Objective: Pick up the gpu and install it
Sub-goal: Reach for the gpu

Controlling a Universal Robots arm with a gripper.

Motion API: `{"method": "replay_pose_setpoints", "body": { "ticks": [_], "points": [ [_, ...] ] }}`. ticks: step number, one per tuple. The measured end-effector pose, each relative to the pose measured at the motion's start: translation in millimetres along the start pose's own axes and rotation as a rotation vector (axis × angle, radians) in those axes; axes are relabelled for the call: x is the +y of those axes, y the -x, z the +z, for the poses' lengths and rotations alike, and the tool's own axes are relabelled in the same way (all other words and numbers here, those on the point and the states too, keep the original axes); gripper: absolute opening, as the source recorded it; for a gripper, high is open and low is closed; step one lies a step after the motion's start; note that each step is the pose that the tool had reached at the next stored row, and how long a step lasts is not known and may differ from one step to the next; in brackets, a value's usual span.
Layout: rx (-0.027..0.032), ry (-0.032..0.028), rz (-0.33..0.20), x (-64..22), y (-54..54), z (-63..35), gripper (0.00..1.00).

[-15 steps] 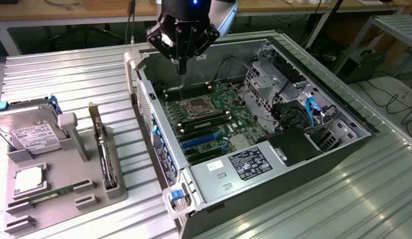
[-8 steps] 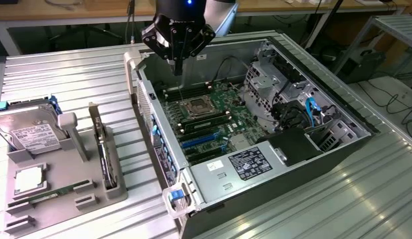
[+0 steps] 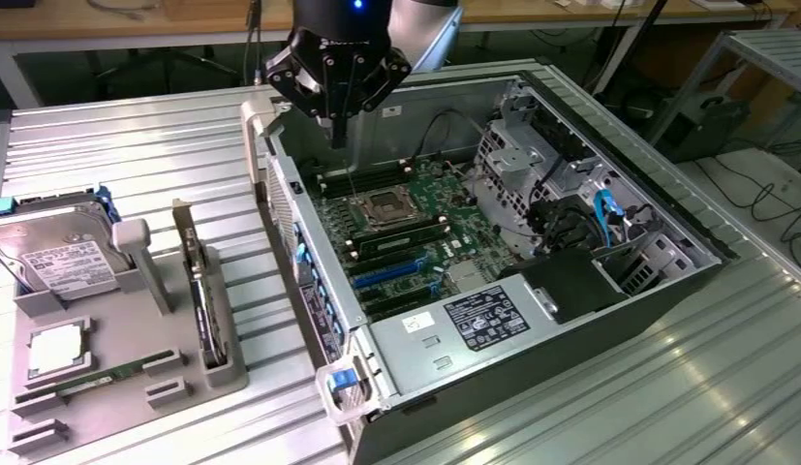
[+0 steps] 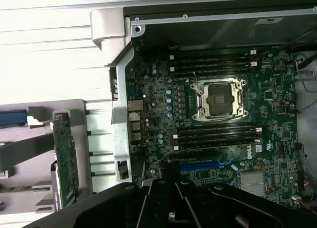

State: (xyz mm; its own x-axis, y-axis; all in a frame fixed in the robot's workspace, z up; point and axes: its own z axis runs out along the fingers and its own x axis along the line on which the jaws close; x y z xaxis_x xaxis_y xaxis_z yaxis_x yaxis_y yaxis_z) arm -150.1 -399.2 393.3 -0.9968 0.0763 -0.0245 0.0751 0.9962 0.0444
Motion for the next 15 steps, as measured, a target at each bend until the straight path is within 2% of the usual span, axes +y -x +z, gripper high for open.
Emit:
{"method": "replay_pose_setpoints", "body": {
  "ticks": [15],
  "points": [
    [0.0001,0.0,0.0,-1.7,-14.8,-0.4,0.11]
  ]
}}
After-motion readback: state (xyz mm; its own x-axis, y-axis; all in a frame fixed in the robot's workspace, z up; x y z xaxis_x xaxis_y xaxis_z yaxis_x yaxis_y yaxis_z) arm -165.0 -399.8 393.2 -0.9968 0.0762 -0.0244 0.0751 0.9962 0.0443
